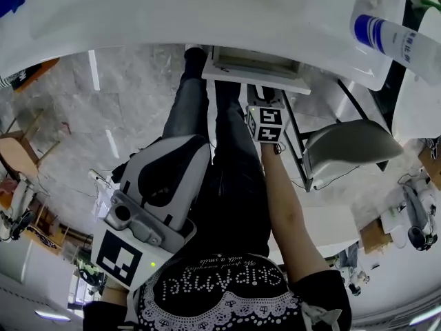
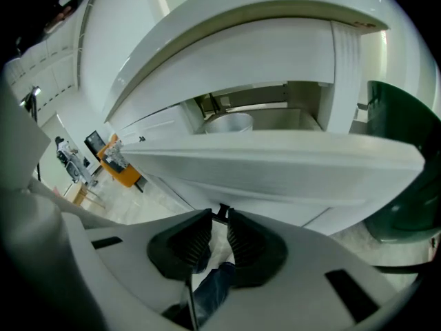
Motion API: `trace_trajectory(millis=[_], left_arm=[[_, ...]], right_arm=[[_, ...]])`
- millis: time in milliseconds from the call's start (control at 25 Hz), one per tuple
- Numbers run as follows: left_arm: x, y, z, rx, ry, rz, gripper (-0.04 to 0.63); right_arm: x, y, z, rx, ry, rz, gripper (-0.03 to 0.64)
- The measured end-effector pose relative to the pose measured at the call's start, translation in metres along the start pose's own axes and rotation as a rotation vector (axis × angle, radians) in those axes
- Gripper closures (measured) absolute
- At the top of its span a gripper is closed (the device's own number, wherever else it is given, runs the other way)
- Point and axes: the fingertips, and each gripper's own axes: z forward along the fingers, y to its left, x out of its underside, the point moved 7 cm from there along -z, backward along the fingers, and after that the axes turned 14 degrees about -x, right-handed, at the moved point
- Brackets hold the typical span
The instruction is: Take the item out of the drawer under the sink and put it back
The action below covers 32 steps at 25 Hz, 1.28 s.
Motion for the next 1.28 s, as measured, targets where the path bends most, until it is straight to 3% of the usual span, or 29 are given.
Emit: trace_trajectory(millis=[120, 200, 520, 960, 1280], left_arm=[[-0.001, -0.002, -0.006, -0.012, -0.012, 0.005, 0.591], [-0.003, -0.003, -0.011, -0.015, -0.03, 0.008, 0.591], [-0.009, -0.012, -0.03, -0.061, -0.109, 0.023, 0.591], [-0.024, -0.028, -0.048, -0.069, -0.217, 0.053, 0.591], [-0.028, -0.042, -0.054, -0.052, -0.257, 0.136, 0.591]], right_arm=[[-0.004, 0.01, -0.024, -0.038, -0.004, -0.047, 0.586], [-0.007, 0.015, -0.04, -0.054, -0.009, -0.089, 0.597], [-0.027, 0.016, -0.076, -0.062, -0.041, -0.152, 0.598], [-0.066, 0.011, -0.09, -0.052, -0.117, -0.202, 0.598], [-0.098, 0.026, -0.128, -0.086, -0.199, -0.273, 0.598]])
